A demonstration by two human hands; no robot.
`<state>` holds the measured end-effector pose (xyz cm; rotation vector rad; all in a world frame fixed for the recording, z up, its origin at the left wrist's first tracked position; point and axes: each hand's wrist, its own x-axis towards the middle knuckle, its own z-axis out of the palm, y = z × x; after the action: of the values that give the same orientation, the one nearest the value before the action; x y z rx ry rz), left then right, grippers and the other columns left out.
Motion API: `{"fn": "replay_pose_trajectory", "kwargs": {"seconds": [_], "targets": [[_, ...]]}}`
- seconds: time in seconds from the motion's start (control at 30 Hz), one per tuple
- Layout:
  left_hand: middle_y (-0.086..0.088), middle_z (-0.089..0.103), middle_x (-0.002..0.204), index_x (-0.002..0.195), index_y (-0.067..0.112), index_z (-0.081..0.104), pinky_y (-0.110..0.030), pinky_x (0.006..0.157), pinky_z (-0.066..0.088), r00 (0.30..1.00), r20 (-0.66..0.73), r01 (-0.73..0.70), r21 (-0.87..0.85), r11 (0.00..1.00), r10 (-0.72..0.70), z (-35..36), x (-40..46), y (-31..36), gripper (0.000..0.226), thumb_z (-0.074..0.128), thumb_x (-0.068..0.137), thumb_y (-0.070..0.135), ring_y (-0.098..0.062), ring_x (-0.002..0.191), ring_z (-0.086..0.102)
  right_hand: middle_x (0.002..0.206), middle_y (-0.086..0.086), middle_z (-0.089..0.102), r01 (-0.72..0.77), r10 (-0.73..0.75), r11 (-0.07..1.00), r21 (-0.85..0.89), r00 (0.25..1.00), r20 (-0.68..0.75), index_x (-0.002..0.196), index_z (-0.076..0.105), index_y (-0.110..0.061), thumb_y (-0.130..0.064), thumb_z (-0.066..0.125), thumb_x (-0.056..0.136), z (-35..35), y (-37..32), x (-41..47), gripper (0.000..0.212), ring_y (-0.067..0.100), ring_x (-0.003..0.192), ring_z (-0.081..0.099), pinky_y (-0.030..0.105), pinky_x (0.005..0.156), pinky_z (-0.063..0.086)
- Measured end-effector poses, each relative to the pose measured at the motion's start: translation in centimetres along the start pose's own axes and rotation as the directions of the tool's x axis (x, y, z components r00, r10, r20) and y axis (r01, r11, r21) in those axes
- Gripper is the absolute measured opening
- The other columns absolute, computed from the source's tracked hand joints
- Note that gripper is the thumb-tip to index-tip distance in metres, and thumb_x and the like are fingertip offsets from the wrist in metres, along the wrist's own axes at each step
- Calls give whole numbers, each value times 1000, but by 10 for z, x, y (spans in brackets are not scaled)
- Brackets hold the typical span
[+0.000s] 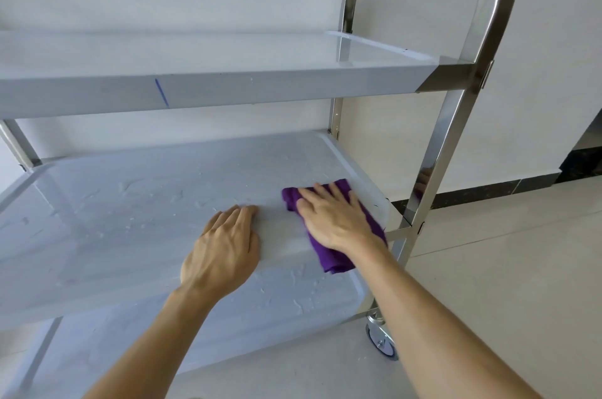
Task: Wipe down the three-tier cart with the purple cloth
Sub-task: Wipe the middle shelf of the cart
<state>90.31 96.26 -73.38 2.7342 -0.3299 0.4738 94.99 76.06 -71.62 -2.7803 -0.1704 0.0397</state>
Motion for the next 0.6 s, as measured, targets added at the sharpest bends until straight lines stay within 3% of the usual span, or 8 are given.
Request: {"fn": "replay_pose_trajectory", "kwargs": {"seconds": [0.07,0.13,0.2,0.23,0.33,0.43,0.53,0.6], "targets": [[1,57,135,143,22,38,-32,109,33,1000,-14,5,-31,1000,-5,-2,0,-1,49,37,94,15,-19,125,48,165,-4,12,75,-78,995,71,996,46,154,20,-34,-44,15,100,9,-20,-2,55,22,152,2,51,121,-6],[3,59,133,146,28,34,-33,106,36,999,-14,-51,-15,999,51,-5,-1,-3,56,36,93,13,-20,123,50,161,0,25,89,-114,947,307,992,63,151,32,-25,-40,20,101,5,-25,-2,53,22,151,11,46,121,-3],[5,59,133,147,33,36,-34,105,37,996,-10,-93,2,996,93,-8,-1,-4,60,32,90,16,-20,125,48,155,-2,38,57,-94,829,556,995,38,146,42,-20,-37,29,103,-10,-14,-6,48,15,146,27,35,121,11],[6,58,134,147,34,38,-33,106,36,995,-5,-96,8,995,96,-8,-1,-4,60,30,89,19,-19,126,47,154,-6,40,60,-87,811,582,996,19,146,42,-23,-38,34,103,-17,-6,-10,46,9,143,32,28,118,18],[4,57,137,146,27,40,-34,108,35,997,1,-77,23,997,77,-6,0,-4,54,33,93,17,-19,128,47,153,-15,39,162,-157,881,444,986,-48,147,41,-33,-49,45,99,-27,7,-29,51,-3,137,33,18,111,23],[3,56,137,137,22,46,-33,110,33,1000,-7,-25,-3,1000,25,-3,-1,-5,42,36,97,19,-18,130,45,159,-13,29,327,-312,931,161,944,-111,150,31,-37,-60,39,96,-9,-8,-41,60,3,146,17,33,120,14],[5,62,131,128,21,58,-28,104,35,999,25,-32,-63,997,34,-5,6,-11,36,45,95,17,-19,123,52,164,-12,11,310,-311,950,-48,950,-29,153,17,-44,-59,27,98,9,-23,-40,57,11,151,4,44,122,2],[4,64,128,126,23,62,-28,100,36,995,95,3,-121,993,8,-15,19,-20,38,50,90,28,-21,120,54,164,-12,9,275,-277,959,-74,961,-19,153,13,-45,-51,27,101,10,-19,-33,54,10,151,5,44,122,2]]}}
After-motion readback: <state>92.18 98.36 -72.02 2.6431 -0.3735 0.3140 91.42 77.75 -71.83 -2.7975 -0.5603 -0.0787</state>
